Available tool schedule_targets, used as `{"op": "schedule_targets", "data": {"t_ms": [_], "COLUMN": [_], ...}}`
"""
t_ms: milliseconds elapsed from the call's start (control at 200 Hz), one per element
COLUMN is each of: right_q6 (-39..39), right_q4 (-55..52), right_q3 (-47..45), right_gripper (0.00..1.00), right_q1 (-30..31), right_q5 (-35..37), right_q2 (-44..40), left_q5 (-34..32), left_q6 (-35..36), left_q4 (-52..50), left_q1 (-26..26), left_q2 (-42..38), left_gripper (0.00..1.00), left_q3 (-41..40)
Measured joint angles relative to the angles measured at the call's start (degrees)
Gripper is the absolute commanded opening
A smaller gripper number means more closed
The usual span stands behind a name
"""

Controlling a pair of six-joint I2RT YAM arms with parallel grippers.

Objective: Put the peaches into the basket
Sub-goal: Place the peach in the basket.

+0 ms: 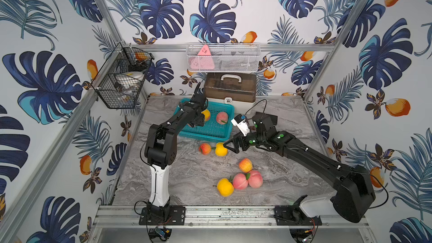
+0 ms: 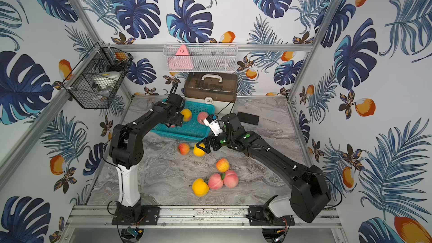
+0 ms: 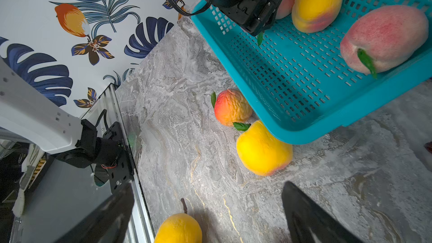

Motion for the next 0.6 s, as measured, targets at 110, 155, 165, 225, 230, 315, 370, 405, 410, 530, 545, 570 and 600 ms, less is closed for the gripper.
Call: {"op": "schedule_targets", "data": {"t_ms": [110,155,165,225,230,315,370,405,410,530,545,570,600], "right_q6": [0.0,0.0,0.0,0.0,0.0,0.0,0.0,0.0,0.0,0.02,0.02,0.02,0.02], "right_q4": [0.0,0.0,0.0,0.0,0.02,0.02,0.02,0.04,0.04,0.04,0.04,0.04,0.04], "right_q3": [-0.17,-0.31,-0.33,-0.42,-0.42,-0.44,-0.44,-0.44,-0.44,-0.46,-0.46,-0.52,-0.59], "right_gripper": [1.0,1.0,1.0,1.0,1.0,1.0,1.0,1.0,1.0,1.0,1.0,1.0,1.0], "right_q1": [-0.39,-0.48,-0.5,-0.74,-0.74,-0.83,-0.92,-1.05,-1.07,-1.31,-1.4,-1.44,-1.51], "right_q5": [-0.17,-0.26,-0.28,-0.39,-0.42,-0.59,-0.79,-0.85,-0.85,-1.01,-1.01,-1.05,-1.07], "right_q2": [0.0,0.0,0.0,0.0,0.0,0.0,0.04,0.11,0.11,0.17,0.17,0.15,0.13], "left_q5": [-0.22,-0.26,-0.28,-0.46,-0.48,-0.48,-0.48,-0.48,-0.48,-0.48,-0.48,-0.46,-0.44], "left_q6": [-0.02,-0.02,-0.02,-0.02,-0.02,-0.02,-0.02,-0.02,-0.02,-0.02,-0.02,-0.02,-0.02], "left_q4": [0.28,0.28,0.28,0.33,0.33,0.35,0.35,0.35,0.35,0.46,0.46,0.46,0.46], "left_q1": [0.52,0.72,0.74,0.96,0.96,1.2,1.44,1.6,1.62,1.9,1.92,1.95,1.99], "left_q2": [0.76,1.11,1.18,1.53,1.55,2.16,2.51,2.73,2.75,3.19,3.23,3.34,3.48], "left_gripper": [0.77,0.77,0.77,0.77,0.77,0.78,0.78,0.78,0.78,0.78,0.78,0.78,0.78], "left_q3": [0.0,0.0,0.0,0.0,0.0,0.17,0.33,0.44,0.44,0.52,0.52,0.52,0.52]}}
